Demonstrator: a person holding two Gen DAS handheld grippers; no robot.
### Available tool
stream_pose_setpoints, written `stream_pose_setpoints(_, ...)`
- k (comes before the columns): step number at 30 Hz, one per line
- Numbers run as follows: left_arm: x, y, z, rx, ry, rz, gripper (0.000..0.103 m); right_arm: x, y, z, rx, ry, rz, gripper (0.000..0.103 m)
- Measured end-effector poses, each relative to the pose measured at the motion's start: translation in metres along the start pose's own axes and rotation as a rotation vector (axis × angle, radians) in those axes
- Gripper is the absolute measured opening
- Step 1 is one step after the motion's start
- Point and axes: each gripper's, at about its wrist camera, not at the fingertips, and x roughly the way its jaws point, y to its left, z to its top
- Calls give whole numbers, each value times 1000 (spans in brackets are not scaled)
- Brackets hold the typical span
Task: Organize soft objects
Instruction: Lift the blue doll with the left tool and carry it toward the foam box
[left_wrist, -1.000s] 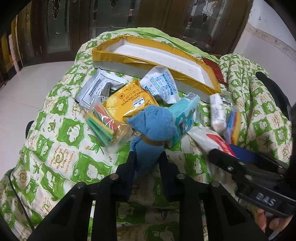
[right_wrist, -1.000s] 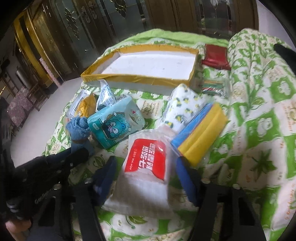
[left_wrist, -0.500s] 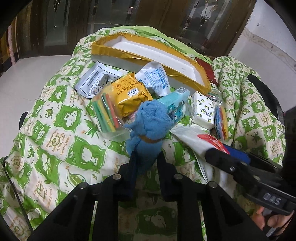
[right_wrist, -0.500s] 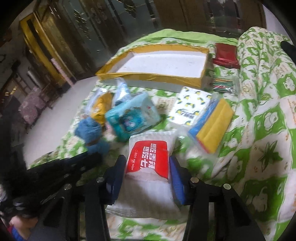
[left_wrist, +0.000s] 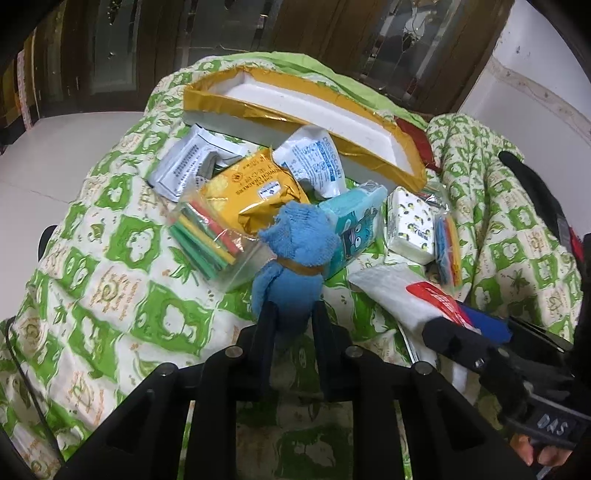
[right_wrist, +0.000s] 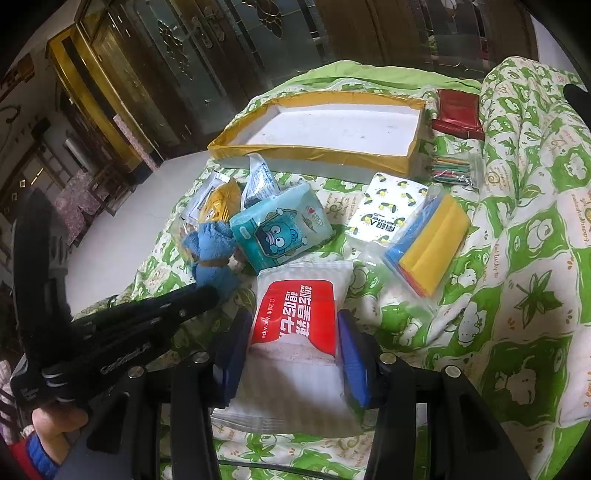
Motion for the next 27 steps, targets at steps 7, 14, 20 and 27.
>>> stream_pose_setpoints(7, 13, -4, 4, 18, 22, 14, 24, 2, 0, -1, 5, 9, 2, 51)
stream_pose_setpoints(14, 15, -2, 4, -4, 19, 30, 66, 1, 0, 0, 5, 7, 4, 51)
stream_pose_setpoints(20, 20, -5, 6, 14, 30, 38, 21, 2, -1, 0, 7, 8, 3, 51)
stream_pose_setpoints(27, 8, -8, 4, 25, -20, 5, 12, 0, -2, 1, 10, 2, 3, 51)
